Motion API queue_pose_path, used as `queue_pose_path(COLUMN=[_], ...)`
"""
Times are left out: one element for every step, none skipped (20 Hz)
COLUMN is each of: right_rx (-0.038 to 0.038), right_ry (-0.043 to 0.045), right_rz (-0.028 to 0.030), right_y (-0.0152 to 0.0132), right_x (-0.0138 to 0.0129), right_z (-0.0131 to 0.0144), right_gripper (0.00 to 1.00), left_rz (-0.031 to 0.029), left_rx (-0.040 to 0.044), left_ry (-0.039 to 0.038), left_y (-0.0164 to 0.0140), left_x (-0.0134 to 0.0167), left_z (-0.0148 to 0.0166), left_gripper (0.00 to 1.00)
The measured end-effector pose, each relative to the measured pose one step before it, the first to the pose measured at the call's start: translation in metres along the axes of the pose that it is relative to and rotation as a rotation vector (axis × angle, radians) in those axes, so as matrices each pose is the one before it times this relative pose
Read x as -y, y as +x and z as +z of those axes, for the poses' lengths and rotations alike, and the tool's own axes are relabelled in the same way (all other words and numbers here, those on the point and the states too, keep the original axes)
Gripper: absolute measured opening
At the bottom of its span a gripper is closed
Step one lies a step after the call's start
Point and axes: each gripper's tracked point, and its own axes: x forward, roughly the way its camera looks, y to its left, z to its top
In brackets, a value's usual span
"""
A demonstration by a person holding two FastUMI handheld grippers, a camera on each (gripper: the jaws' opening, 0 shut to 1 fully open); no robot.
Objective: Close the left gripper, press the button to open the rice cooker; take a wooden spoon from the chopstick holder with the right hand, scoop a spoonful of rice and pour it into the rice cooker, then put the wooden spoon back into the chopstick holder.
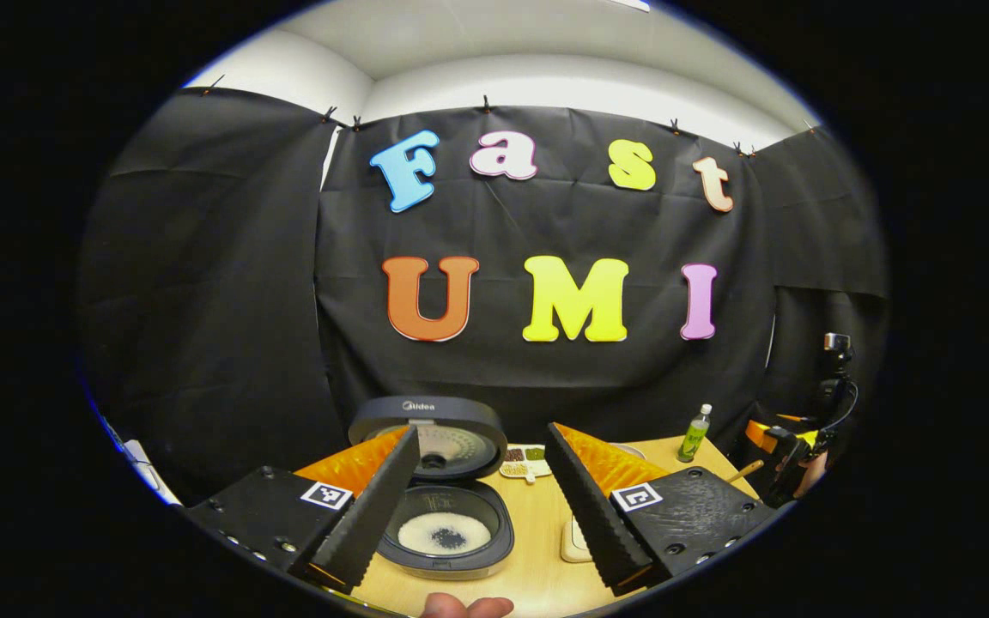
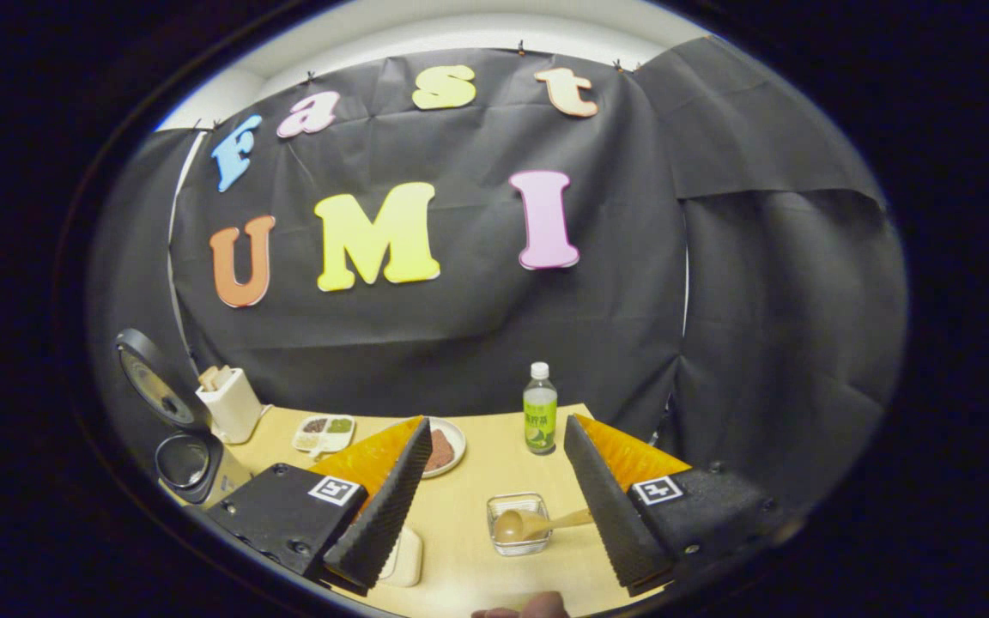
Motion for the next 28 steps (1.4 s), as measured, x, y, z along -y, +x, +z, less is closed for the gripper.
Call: queue_pose_path(right_rx=[0.01477,0.01365,0.01094,0.00419,-0.00649,-0.01120,-0.01115,-0.01059,-0.00864,-0.00996,-0.01257,-0.01442,-0.01494,-0.01174,-0.01327,-0.01316,-0.01076,-0.00665,-0.00512,-0.00371,-0.00051,0.00404,0.00585,0.00681,0.00546,0.00421,0.00315,0.00286], right_ry=[-0.00182,-0.00331,-0.00023,0.00637,0.01216,0.01052,0.00640,0.00437,0.00048,-0.00404,-0.00540,-0.00070,0.00219,0.00419,0.00578,0.00862,0.00823,0.00720,0.00569,0.00641,0.00261,-0.00214,-0.00326,-0.00340,-0.00531,-0.00598,-0.00503,-0.00301], right_rz=[0.01454,0.01175,0.01269,0.01135,0.02046,0.01975,0.01241,0.01302,0.01081,0.00823,0.00205,0.00201,0.00144,-0.00766,-0.00756,-0.00716,-0.00758,-0.00837,-0.00766,-0.00656,-0.00513,-0.00678,-0.00381,-0.00104,0.00086,0.00349,0.00643,0.00771], right_y=[-0.01048,-0.01155,-0.00814,-0.00742,-0.00863,-0.00838,-0.00677,-0.00650,-0.00608,-0.00619,-0.00517,-0.00462,-0.00375,-0.00312,-0.00308,-0.00171,-0.00173,-0.00132,-0.00068,-0.00069,-0.00055,-0.00120,-0.00109,-0.00101,-0.00048,-0.00164,-0.00109,-0.00061], right_x=[-0.00979,-0.00381,-0.00755,-0.00679,-0.00954,-0.00945,-0.00659,-0.00660,-0.00608,-0.00477,-0.00231,-0.00147,-0.00217,0.00213,0.00241,0.00146,0.00230,0.00256,0.00249,0.00190,0.00135,0.00119,0.00118,-0.00014,-0.00046,-0.00144,-0.00214,-0.00191], right_z=[0.00653,0.00367,0.00434,0.00101,-0.00186,-0.00371,-0.00484,-0.00539,-0.00497,-0.00588,-0.00590,-0.00753,-0.00640,-0.00585,-0.00612,-0.00569,-0.00469,-0.00267,-0.00188,-0.00116,0.00053,0.00186,0.00314,0.00270,0.00276,0.00165,0.00219,0.00188], right_gripper=[1.00,1.00,1.00,0.99,1.00,1.00,0.99,1.00,1.00,1.00,1.00,1.00,1.00,1.00,1.00,1.00,1.00,1.00,1.00,0.99,0.99,0.99,1.00,1.00,1.00,1.00,1.00,1.00], left_rz=[0.00716,0.00430,0.00191,0.00141,-0.00242,0.00007,0.00366,0.00484,0.00182,0.00122,0.00776,0.00569,0.01237,0.00765,0.00172,-0.00030,0.00128,0.00091,-0.00631,-0.00474,-0.00008,0.00657,0.00364,0.00547,0.00247,0.00109,0.00276,0.00203], left_rx=[0.00070,-0.00462,-0.00753,-0.01663,-0.02840,-0.02008,-0.01588,-0.01066,-0.01637,-0.02031,-0.02132,-0.02573,-0.02095,-0.01976,-0.02153,-0.01863,-0.01760,-0.01738,-0.00969,-0.00739,-0.01485,-0.00752,-0.00548,-0.00661,-0.00413,-0.00090,-0.00383,-0.00060], left_ry=[0.00528,0.00794,0.00285,-0.00707,-0.01390,-0.01269,-0.00613,-0.00232,-0.00609,-0.01113,-0.00586,0.00264,0.00869,0.00510,-0.00188,0.00007,0.00342,0.00335,0.00121,0.00132,0.00128,0.00176,0.00374,-0.00079,-0.00008,0.00149,0.00492,0.00387], left_y=[0.00825,0.00905,0.01087,0.01105,0.01025,0.01104,0.00928,0.01036,0.01228,0.01097,0.01074,0.01247,0.00954,0.00948,0.00763,0.00678,0.00595,0.00379,0.00299,0.00266,0.00178,0.00206,0.00068,0.00062,-0.00066,-0.00307,-0.00109,-0.00306], left_x=[-0.00362,-0.00448,-0.00273,-0.00147,-0.00028,-0.00040,-0.00219,-0.00385,-0.00325,-0.00328,-0.00487,-0.00460,-0.00623,-0.00549,-0.00335,-0.00205,-0.00144,-0.00209,0.00032,0.00098,-0.00027,-0.00290,-0.00175,-0.00077,-0.00010,0.00128,0.00058,0.00026], left_z=[0.00614,0.00220,0.00108,0.00051,-0.00326,-0.00195,-0.00048,0.00103,0.00064,-0.00191,-0.00370,-0.00480,-0.00335,-0.00253,-0.00427,-0.00102,-0.00269,-0.00348,-0.00313,-0.00007,-0.00291,-0.00158,-0.00253,-0.00192,-0.00151,-0.00241,-0.00257,-0.00292], left_gripper=[0.95,0.95,0.94,0.94,0.94,0.94,0.95,0.95,0.97,0.95,0.95,0.95,0.95,0.95,0.95,0.95,0.95,0.95,0.95,0.95,0.95,0.95,0.95,0.95,0.95,0.96,0.96,0.96])
